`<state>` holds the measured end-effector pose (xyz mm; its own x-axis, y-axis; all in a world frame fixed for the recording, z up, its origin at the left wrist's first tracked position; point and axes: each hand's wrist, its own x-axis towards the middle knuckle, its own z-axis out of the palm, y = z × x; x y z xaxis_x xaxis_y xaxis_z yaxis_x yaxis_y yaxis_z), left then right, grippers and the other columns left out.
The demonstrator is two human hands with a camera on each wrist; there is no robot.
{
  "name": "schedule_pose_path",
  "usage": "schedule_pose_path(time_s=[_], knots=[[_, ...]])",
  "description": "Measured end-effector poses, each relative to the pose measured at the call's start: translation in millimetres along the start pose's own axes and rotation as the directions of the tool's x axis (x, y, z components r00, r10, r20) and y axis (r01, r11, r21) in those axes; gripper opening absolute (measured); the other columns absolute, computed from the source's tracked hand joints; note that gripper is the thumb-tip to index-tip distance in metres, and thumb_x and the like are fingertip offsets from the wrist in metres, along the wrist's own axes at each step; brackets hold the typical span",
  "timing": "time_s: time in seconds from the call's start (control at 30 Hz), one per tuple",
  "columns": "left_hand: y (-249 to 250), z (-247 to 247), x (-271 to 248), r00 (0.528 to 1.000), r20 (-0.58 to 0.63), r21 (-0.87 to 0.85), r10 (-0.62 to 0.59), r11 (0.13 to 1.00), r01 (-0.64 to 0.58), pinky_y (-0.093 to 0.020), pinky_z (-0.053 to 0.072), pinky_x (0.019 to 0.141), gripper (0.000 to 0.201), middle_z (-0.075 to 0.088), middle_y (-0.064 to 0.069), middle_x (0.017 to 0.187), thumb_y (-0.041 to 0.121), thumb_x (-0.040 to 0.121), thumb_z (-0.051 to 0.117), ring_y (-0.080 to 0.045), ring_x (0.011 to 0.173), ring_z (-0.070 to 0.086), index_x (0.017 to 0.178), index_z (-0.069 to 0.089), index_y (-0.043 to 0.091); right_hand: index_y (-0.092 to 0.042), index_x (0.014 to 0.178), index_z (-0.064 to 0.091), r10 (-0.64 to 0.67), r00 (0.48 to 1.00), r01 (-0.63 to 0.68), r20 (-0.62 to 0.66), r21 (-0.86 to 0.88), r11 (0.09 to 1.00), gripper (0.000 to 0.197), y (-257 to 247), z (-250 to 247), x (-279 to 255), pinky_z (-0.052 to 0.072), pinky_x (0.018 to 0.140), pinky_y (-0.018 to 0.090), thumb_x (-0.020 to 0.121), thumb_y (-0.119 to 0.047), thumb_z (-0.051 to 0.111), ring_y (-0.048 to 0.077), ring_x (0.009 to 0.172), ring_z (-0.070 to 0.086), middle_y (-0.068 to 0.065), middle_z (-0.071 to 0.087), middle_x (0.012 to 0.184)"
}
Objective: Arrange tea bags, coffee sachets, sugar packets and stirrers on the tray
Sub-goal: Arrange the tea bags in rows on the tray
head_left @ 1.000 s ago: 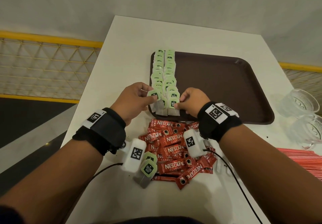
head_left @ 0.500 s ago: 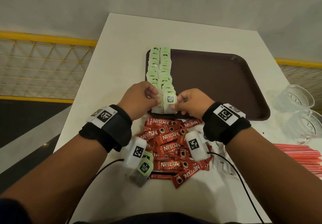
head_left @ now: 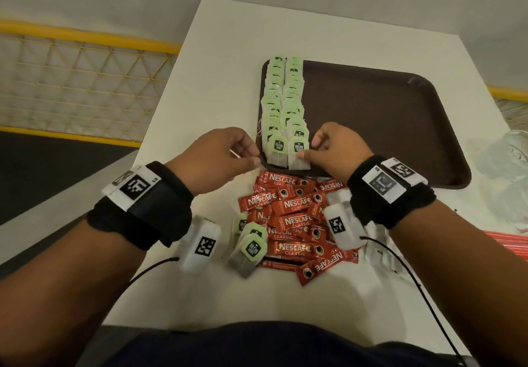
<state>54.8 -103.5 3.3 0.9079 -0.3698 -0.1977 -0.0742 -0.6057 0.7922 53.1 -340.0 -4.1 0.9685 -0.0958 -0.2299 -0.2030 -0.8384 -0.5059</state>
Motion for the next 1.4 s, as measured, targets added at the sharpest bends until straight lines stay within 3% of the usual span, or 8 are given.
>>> schedule_pose_path(time_s=[0.1,0.33,0.47,0.63,0.93,1.07,1.2,1.4], knots=[[-11.0,1.4,-19.9,0.997,0.073,0.149,-0.009,0.989,-0.002,-0.018,0.042,0.061,0.01,0.065,0.009,0.089,0.031,0.09,0.069,-0.004,0.073,0.058,0.095,0.065,0.024,-0.022,0.091,0.059,-0.153,0.984,0.162,0.093,-0.089,0.983,0.028,-20.8,-5.7,-27.5,0.048,0.067,0.031,0.081,-0.044,0.071,0.012,0.074,0.056,-0.004,0.06,0.082],[-30.7,19.1,-54.6,0.986,0.166,0.388,-0.03,0.921,-0.037,-0.024,0.048,0.074,0.027,0.06,0.006,0.098,0.038,0.084,0.073,-0.008,0.082,0.057,0.105,0.066,0.023,-0.027,0.106,0.066,-0.368,0.813,0.531,0.452,-0.315,0.787,0.048,-55.9,27.6,-84.9,0.047,0.072,0.029,0.076,-0.065,0.064,0.01,0.084,0.052,-0.008,0.057,0.092],[-29.0,26.7,-59.0,0.987,0.162,0.441,-0.01,0.895,-0.063,-0.032,0.049,0.081,0.036,0.058,0.001,0.1,0.038,0.08,0.076,-0.015,0.088,0.056,0.108,0.065,0.019,-0.027,0.11,0.064,-0.35,0.82,0.534,0.452,-0.387,0.752,0.053,-56.8,46.5,-92.0,0.042,0.077,0.031,0.074,-0.066,0.065,0.015,0.093,0.045,-0.005,0.047,0.096],[-28.6,29.7,-60.3,0.987,0.159,0.488,-0.009,0.87,-0.07,-0.034,0.048,0.076,0.035,0.053,0.0,0.094,0.037,0.076,0.079,-0.018,0.083,0.053,0.098,0.065,0.015,-0.025,0.105,0.061,-0.352,0.823,0.544,0.446,-0.438,0.716,0.05,-59.4,55.2,-98.2,0.042,0.083,0.035,0.075,-0.064,0.065,0.022,0.101,0.045,0.001,0.05,0.104],[-25.2,29.3,-62.1,0.975,0.221,0.513,-0.036,0.854,-0.085,-0.033,0.05,0.077,0.03,0.052,-0.001,0.098,0.032,0.076,0.079,-0.02,0.085,0.055,0.095,0.062,0.015,-0.028,0.071,0.051,-0.376,0.819,0.513,0.434,-0.259,0.818,0.025,-54.6,55.7,-97.5,0.045,0.08,0.036,0.078,-0.039,0.072,0.013,0.082,0.049,-0.012,0.057,0.078],[-22.0,31.9,-57.9,0.969,0.24,0.523,-0.054,0.849,-0.082,-0.025,0.039,0.062,0.033,0.044,0.005,0.081,0.025,0.075,0.079,-0.01,0.068,0.042,0.09,0.05,0.017,-0.026,0.073,0.058,-0.389,0.823,0.468,0.414,-0.105,0.877,0.015,-53.0,46.0,-94.9,0.047,0.068,0.026,0.08,-0.027,0.07,0.006,0.074,0.056,-0.01,0.061,0.077],[-24.7,34.5,-57.0,0.968,0.247,0.414,-0.045,0.908,-0.063,-0.026,0.041,0.062,0.032,0.052,0.004,0.081,0.017,0.078,0.076,-0.012,0.068,0.045,0.097,0.049,0.014,-0.027,0.081,0.06,-0.398,0.834,0.429,0.382,0.004,0.903,0.009,-51.3,38.0,-91.6,0.048,0.067,0.026,0.084,-0.028,0.069,0.004,0.074,0.058,-0.009,0.063,0.08],[-30.1,13.3,-59.6,0.977,0.202,0.062,-0.062,0.997,0.051,-0.035,0.057,0.075,0.014,0.066,0.002,0.099,0.02,0.093,0.064,-0.02,0.086,0.066,0.104,0.055,0.021,-0.029,0.088,0.065,-0.472,0.826,0.422,0.31,0.215,0.881,0.006,-45.1,25.8,-81.7,0.054,0.077,0.045,0.085,-0.026,0.069,0.015,0.078,0.065,-0.006,0.07,0.085]])
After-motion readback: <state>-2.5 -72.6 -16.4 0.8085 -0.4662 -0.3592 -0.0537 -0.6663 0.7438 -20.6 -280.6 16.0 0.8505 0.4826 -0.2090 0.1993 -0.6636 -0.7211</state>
